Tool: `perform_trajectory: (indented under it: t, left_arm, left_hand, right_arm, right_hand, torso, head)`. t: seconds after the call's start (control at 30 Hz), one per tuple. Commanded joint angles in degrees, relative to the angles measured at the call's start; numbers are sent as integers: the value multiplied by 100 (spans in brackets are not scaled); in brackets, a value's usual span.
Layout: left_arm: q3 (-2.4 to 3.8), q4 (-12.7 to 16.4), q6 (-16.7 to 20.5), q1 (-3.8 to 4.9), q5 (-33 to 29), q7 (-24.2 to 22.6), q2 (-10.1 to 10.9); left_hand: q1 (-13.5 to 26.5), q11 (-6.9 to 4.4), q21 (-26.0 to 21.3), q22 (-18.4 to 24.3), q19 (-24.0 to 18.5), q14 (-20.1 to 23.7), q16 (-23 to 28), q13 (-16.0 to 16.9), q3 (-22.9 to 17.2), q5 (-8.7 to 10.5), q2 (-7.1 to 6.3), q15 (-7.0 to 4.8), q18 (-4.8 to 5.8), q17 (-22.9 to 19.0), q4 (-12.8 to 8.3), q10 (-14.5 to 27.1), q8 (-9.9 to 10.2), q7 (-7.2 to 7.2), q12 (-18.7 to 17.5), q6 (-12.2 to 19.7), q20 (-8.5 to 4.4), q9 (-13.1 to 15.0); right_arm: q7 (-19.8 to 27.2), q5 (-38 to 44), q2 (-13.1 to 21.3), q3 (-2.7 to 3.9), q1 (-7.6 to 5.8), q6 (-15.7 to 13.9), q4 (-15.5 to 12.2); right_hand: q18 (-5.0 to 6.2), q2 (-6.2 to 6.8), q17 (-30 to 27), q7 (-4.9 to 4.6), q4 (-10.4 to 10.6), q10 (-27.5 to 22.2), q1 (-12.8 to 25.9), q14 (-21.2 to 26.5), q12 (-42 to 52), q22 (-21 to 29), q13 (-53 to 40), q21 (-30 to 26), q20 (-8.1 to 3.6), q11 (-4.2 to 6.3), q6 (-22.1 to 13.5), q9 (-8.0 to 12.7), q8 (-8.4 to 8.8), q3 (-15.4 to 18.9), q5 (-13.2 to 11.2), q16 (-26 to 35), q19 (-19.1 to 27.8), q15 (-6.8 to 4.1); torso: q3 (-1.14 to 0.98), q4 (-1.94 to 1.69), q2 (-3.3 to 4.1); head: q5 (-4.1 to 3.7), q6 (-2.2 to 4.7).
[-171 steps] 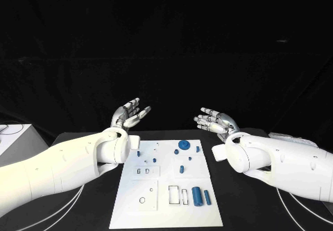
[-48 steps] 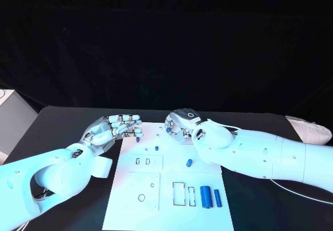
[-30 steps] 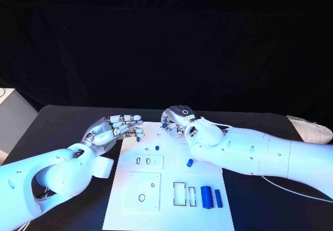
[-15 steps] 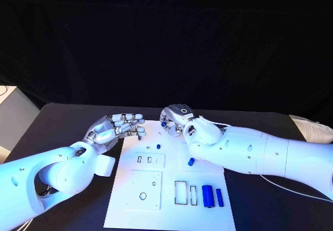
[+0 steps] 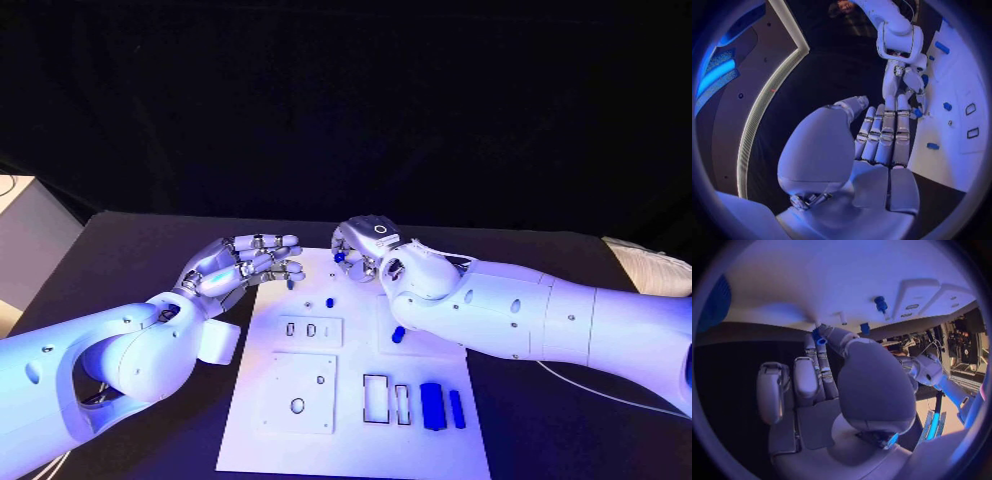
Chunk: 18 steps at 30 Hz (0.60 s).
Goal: Assemble the parts on the task board
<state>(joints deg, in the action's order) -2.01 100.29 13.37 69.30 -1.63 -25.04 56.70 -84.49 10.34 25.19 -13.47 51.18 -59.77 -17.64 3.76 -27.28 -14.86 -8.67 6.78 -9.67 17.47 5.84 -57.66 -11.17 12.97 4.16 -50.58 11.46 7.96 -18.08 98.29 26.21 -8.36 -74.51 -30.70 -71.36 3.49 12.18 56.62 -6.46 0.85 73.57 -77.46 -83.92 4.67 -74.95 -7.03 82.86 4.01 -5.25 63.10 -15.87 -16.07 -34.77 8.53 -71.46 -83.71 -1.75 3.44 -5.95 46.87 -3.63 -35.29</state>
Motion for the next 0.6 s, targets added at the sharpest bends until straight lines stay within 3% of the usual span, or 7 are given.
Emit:
perform_trajectory:
  t: [0.03, 0.47, 0.6]
  left_arm:
    - [5, 10, -106, 11, 16, -27, -13]
    - [6, -3, -109, 12, 16, -27, -23]
    - [6, -4, -108, 13, 16, -26, -23]
  left_hand:
    - [23, 14, 11, -5, -17, 43, -27, -1, -1, 21, 9, 11, 14, 5, -23, -46, 39, 96, -26, -8, 1, -5]
    - [23, 14, 11, -5, -17, 43, -27, -1, -1, 21, 9, 11, 14, 5, -23, -46, 39, 96, -26, -8, 1, -5]
    - [23, 14, 11, -5, -17, 43, -27, -1, -1, 21, 9, 11, 14, 5, -23, -46, 39, 96, -26, -8, 1, -5]
  right_arm:
    - [43, 71, -12, 0, -1, 219, 10]
    - [-11, 61, -39, -5, 1, 274, 66]
    - [65, -2, -59, -5, 1, 214, 98]
  right_hand:
    - [-116, -214, -10, -9, -5, 311, -146, -36, 5, -458, -13, 23, -2, 289, 8, -442, -26, -28, -22, -12, -111, -30]
    - [-111, -212, -24, -11, -9, 300, -134, -32, -8, -441, -18, 11, 0, 286, -13, -460, -31, -25, -38, -8, -100, -27]
    - [-44, -128, -270, -126, 34, -42, -8, 50, -129, -126, 35, -212, 55, 177, -367, -445, 137, -41, -85, 134, 82, 69]
  torso:
    - [3, -1, 7]
    - [1, -3, 23]
    - [4, 0, 26]
  head:
    - [3, -3]
    - [-9, -2]
    - [-6, -6]
